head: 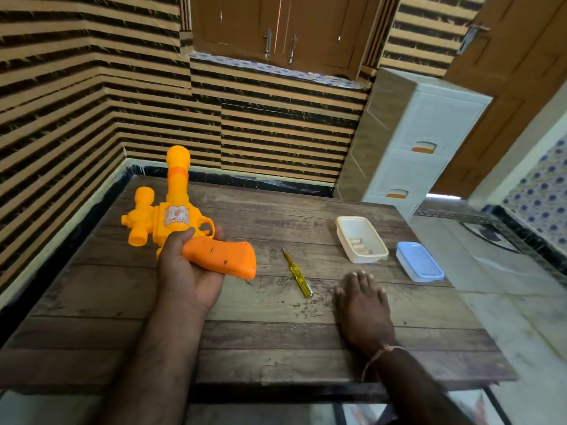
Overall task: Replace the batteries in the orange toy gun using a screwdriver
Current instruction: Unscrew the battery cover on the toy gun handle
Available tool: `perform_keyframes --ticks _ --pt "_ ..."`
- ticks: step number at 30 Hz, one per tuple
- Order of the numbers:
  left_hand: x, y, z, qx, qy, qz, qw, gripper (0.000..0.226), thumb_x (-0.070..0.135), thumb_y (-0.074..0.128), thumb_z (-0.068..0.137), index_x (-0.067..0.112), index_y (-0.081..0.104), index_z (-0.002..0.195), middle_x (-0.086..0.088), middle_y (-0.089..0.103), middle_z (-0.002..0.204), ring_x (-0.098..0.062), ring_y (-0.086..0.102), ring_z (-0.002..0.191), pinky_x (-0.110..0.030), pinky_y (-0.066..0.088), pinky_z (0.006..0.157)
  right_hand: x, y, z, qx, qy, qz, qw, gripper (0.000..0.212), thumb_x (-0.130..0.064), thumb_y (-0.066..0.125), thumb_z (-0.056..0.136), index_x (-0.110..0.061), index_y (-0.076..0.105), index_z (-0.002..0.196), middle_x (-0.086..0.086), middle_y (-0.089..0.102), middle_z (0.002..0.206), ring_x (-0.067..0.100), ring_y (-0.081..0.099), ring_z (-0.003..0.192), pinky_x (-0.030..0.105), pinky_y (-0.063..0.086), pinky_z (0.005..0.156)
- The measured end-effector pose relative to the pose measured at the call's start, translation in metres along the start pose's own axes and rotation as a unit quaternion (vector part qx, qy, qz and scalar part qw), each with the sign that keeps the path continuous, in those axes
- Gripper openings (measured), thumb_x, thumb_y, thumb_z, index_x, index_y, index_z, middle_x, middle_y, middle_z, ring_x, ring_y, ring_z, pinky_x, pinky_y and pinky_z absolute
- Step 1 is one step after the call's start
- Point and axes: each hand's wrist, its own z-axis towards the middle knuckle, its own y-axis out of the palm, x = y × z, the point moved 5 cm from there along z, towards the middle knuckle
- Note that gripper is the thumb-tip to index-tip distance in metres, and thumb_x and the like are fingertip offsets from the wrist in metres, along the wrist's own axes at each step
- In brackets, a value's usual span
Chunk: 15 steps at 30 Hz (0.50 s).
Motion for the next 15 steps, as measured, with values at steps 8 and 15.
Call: perform_keyframes --ticks 8,15 --pt "-0.001 0.001 -0.002 -0.031 0.002 0.001 1.000 0.051 0.018 0.054 0.090 0.016 0.048 0.140 -0.008 0.062 0.114 -0.026 0.066 0.089 -0.047 0.048 0.097 0.003 -0.013 -0.005 0.071 0.015 0.066 0.995 0.053 -0.033 0.041 0.098 -0.004 0.039 0.142 0.017 0.045 0.146 0.033 0.041 0.134 0.043 0.032 0.113" --pt "-0.005 0.003 -0.007 -0.066 -0.011 0.039 0.997 0.031 0.009 0.051 0.091 0.018 0.056 0.120 -0.011 0.060 0.126 -0.036 0.062 0.114 -0.052 0.046 0.098 -0.119 -0.068 -0.059 0.136 -0.253 0.192 0.938 0.065 -0.036 0.046 0.090 -0.009 0.035 0.148 0.008 0.037 0.154 0.017 0.025 0.144 0.018 0.008 0.118"
